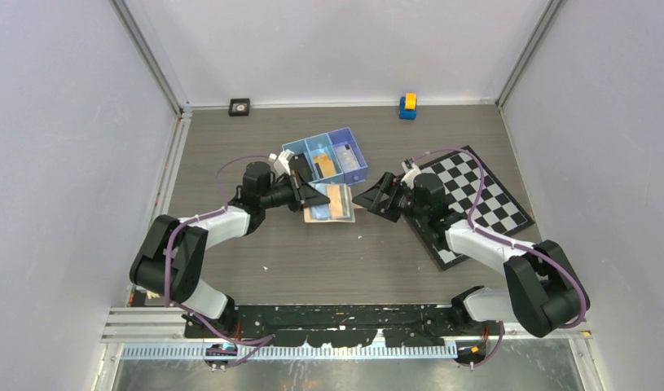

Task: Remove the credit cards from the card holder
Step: Remove the credit card from the card holder.

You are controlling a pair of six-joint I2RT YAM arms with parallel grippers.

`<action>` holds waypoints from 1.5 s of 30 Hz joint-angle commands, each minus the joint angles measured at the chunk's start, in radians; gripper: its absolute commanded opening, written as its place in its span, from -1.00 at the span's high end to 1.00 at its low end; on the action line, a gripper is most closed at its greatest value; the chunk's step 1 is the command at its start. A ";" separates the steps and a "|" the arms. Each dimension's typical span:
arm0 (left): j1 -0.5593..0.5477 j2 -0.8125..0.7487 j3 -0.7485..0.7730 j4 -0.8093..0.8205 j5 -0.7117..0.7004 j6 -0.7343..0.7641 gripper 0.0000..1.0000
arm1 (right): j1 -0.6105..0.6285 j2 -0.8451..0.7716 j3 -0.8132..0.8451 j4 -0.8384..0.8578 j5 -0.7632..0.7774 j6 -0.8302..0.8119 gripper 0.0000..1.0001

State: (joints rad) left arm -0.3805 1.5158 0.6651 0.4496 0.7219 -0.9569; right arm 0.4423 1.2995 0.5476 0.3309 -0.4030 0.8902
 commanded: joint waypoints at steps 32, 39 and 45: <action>0.032 0.017 -0.029 0.537 0.174 -0.294 0.98 | 0.036 -0.013 -0.092 0.508 -0.130 0.164 -0.75; 0.031 0.006 -0.030 0.557 0.182 -0.307 0.99 | 0.036 -0.050 -0.061 0.309 -0.041 0.084 -0.76; 0.024 0.007 -0.023 0.559 0.192 -0.309 0.99 | 0.036 -0.037 -0.063 0.324 -0.046 0.096 -0.76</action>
State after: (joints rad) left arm -0.3470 1.5299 0.6292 0.9276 0.8845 -1.2541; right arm 0.4744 1.2808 0.4522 0.6270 -0.4568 0.9977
